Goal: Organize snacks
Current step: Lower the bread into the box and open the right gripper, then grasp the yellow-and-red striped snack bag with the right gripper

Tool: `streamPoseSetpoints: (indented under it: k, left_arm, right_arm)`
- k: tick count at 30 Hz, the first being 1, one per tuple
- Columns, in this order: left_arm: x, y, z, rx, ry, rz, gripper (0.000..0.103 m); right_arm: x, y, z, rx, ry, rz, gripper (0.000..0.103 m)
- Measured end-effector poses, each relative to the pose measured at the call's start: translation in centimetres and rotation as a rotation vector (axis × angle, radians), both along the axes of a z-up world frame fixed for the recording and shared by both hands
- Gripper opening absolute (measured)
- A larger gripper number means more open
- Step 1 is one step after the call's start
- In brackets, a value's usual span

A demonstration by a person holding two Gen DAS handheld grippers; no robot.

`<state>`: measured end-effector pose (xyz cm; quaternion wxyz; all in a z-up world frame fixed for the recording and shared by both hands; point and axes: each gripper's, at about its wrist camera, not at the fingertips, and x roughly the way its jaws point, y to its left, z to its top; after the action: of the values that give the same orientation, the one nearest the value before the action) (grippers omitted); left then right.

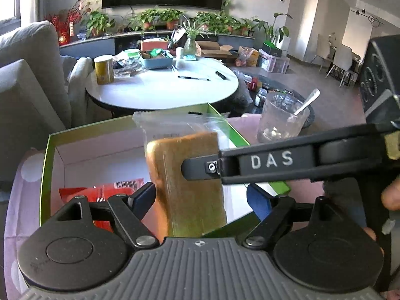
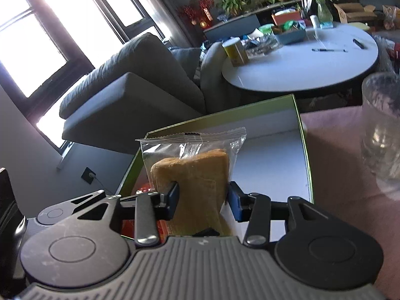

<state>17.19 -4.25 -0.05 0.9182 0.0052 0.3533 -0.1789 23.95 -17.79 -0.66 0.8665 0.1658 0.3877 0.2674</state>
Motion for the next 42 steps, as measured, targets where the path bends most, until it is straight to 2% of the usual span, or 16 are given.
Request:
streamPoseSetpoints:
  k: [7, 11, 22, 27, 31, 37, 42]
  left_arm:
    - [-1.6, 0.8, 0.8, 0.012, -0.027, 0.015, 0.082]
    - [-2.4, 1.1, 1.3, 0.004, -0.035, 0.022, 0.082]
    - [-7.0, 0.9, 1.8, 0.011, -0.052, -0.024, 0.084]
    - [-9.6, 0.4, 1.3, 0.032, -0.052, -0.086, 0.086]
    - [-11.1, -0.4, 0.3, 0.061, -0.036, -0.137, 0.086]
    - [-11.0, -0.1, -1.9, 0.131, 0.023, -0.086, 0.086]
    - [-10.4, 1.9, -3.0, 0.080, 0.082, -0.005, 0.088]
  right_arm:
    - [-0.8, -1.6, 0.3, 0.030, 0.015, -0.036, 0.047]
    - [-1.8, -2.1, 1.2, 0.033, -0.011, -0.040, 0.055]
    - [-5.4, -2.7, 1.4, 0.009, -0.019, 0.011, 0.059]
    - [-6.6, -2.9, 0.3, -0.011, 0.016, 0.041, 0.061]
    - [-6.2, -2.6, -1.6, -0.049, 0.105, 0.028, 0.062]
    - [-6.6, -1.9, -3.8, -0.076, 0.185, 0.010, 0.062]
    - [-7.5, -1.6, -3.8, -0.083, 0.175, 0.008, 0.069]
